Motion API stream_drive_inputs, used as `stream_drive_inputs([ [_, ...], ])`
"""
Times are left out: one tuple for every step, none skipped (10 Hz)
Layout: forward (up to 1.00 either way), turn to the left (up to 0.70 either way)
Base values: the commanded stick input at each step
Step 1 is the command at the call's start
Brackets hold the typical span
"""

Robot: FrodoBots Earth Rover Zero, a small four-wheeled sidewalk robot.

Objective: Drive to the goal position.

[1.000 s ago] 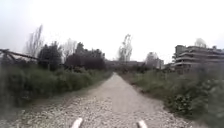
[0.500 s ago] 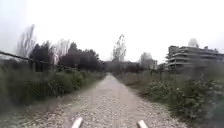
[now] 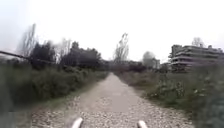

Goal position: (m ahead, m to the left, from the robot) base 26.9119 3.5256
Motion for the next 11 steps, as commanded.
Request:
stream_drive_inputs([
  [0.7,0.0],
  [0.7,0.0],
  [0.7,-0.23],
  [0.7,-0.35],
  [0.7,-0.23],
  [0.7,-0.09],
  [0.7,0.0],
  [0.7,0.0],
  [0.7,0.0],
  [0.7,0.0],
  [0.7,0.0],
])
